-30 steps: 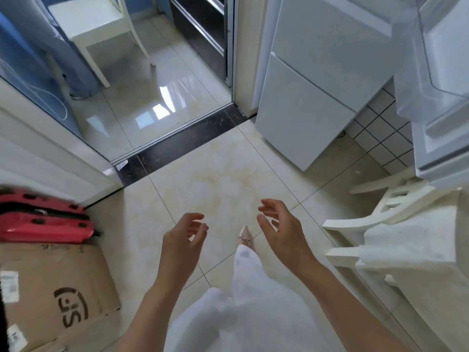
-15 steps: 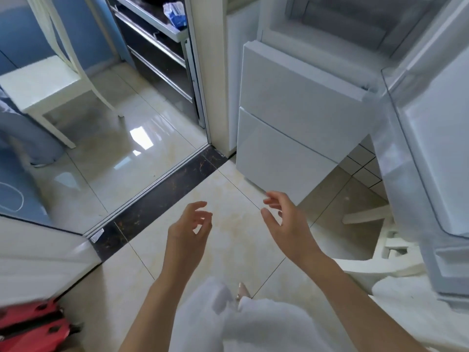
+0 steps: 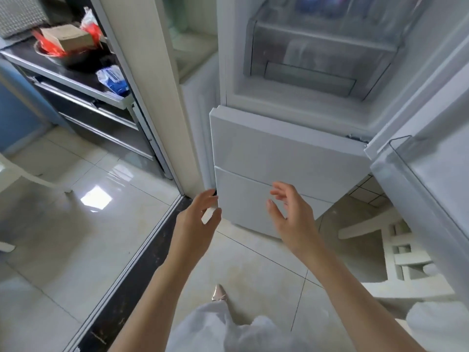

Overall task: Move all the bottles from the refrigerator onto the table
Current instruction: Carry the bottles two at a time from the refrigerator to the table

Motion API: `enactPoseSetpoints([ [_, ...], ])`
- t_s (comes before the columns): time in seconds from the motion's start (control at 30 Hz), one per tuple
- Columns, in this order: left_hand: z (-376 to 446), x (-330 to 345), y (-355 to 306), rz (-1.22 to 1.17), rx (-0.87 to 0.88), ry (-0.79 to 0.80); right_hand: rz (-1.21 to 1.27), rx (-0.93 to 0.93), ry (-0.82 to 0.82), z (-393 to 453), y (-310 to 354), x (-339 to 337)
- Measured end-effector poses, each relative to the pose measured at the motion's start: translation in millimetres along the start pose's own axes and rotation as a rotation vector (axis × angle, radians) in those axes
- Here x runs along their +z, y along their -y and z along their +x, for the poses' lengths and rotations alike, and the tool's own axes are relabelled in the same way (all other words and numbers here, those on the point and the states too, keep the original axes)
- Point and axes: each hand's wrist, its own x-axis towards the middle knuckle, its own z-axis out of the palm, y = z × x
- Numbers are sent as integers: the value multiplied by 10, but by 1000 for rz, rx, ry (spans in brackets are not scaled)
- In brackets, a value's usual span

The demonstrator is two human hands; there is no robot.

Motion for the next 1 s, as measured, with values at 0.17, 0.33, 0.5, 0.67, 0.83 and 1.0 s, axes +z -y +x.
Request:
enactPoseSetpoints([
  [0.17,861,-75,-237,-13,135,106,-16,0,-129,509,230,-44],
  [0.33,1634,38,-659,-52,249,166,-47,-3,-273,1095,394,-276],
  [0.5,2204,250,-1056,-94,334,154,-51,-43,-432,1681,469,-537],
  [0.67,2874,553,-1556,-132,402,135,-30,-64,-613,2415,536,-899],
  [0.83,3518,864,-2077,-208,441,73,-30,-51,-787,3100,588,-1356],
  [1.0,4086,1194,-2456,-308,386,82,-5,11,-882,3588,544,-1796],
])
